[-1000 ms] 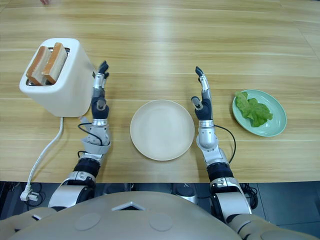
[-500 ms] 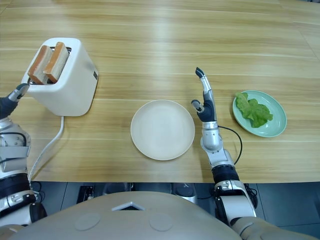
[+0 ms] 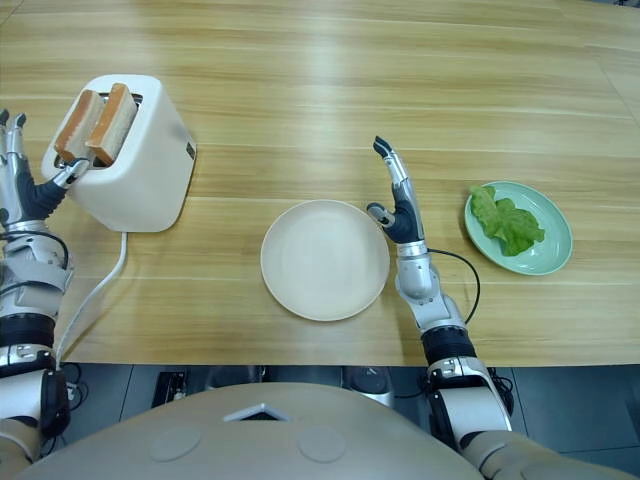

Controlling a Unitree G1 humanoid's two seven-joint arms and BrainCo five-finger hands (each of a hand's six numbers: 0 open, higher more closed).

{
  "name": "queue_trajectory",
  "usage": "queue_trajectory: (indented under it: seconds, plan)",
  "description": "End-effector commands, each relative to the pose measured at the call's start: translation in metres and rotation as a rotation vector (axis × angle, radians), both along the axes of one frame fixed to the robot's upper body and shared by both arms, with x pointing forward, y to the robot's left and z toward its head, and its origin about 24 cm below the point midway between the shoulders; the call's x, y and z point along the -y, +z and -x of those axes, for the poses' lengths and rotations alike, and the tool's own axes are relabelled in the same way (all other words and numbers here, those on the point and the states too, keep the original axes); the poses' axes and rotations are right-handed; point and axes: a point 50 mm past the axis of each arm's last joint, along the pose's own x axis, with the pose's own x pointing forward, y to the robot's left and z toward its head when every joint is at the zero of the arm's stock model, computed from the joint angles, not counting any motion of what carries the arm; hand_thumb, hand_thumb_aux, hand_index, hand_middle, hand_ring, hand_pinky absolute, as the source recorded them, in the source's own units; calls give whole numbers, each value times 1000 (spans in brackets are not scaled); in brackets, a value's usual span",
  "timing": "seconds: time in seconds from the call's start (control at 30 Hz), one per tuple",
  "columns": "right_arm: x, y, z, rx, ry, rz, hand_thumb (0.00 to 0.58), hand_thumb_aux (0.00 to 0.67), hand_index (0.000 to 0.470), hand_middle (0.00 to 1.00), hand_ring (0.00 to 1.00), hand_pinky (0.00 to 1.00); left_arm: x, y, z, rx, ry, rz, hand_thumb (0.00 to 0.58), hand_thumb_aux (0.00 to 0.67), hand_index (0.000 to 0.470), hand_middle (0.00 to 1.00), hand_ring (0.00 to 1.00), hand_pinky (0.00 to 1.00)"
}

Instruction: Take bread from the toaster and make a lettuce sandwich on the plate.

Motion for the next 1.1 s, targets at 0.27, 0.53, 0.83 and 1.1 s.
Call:
queue_trajectory:
  seconds: [0.27, 0.53, 0.83, 1.1]
  plan:
    - [2, -13, 8, -60, -16, 9, 0, 0, 0, 0, 0, 0, 18, 4, -8, -54, -87, -77, 580, 670, 460, 0, 0, 0]
    - [0, -18, 10, -75, -18, 4, 0, 0, 0, 0, 0, 0, 18, 18, -6, 71, -115, 42, 580, 670, 460, 1000, 1000, 1000]
    - [-1, -17, 7, -62, -29, -3, 0, 0, 0, 0, 0, 0, 18, 69, 15, 577, -226, 314, 580, 670, 460, 1000, 1000, 1000]
    - [26, -7, 6, -5, -141, 0, 0, 0, 0, 0, 0, 0, 60, 116, 43, 893, -585, 443, 580, 670, 460, 1000, 1000, 1000]
